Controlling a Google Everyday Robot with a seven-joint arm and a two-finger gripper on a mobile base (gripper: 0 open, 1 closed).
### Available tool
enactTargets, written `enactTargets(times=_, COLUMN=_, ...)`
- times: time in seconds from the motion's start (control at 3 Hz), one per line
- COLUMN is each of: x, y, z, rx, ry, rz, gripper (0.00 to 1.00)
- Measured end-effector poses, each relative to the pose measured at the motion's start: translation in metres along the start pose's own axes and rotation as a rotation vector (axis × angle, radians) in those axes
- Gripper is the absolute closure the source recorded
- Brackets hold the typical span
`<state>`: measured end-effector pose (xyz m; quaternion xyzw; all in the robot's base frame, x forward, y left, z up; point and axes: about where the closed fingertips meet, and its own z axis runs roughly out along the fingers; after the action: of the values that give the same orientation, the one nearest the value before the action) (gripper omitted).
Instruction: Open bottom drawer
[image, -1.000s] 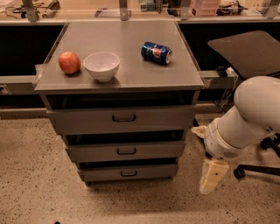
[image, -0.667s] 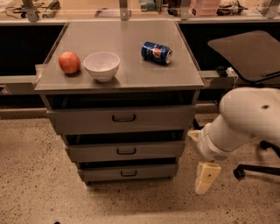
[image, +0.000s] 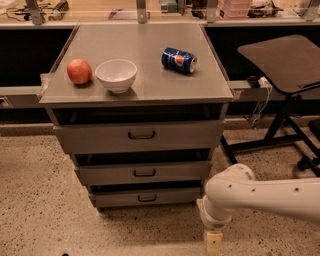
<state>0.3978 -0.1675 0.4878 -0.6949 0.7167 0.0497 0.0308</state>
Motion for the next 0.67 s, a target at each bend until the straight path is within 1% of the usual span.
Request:
enactTargets(times=0.33, x=0.0022, y=0.0038, z=0.0338, rx=-0.018, ry=0.004, rz=-0.011, gripper=0.0)
enactTargets(times=0.67, x=0.0031, y=0.0046, z=0.0331, rx=-0.021, ry=0.006, rz=-0.015, gripper=0.0)
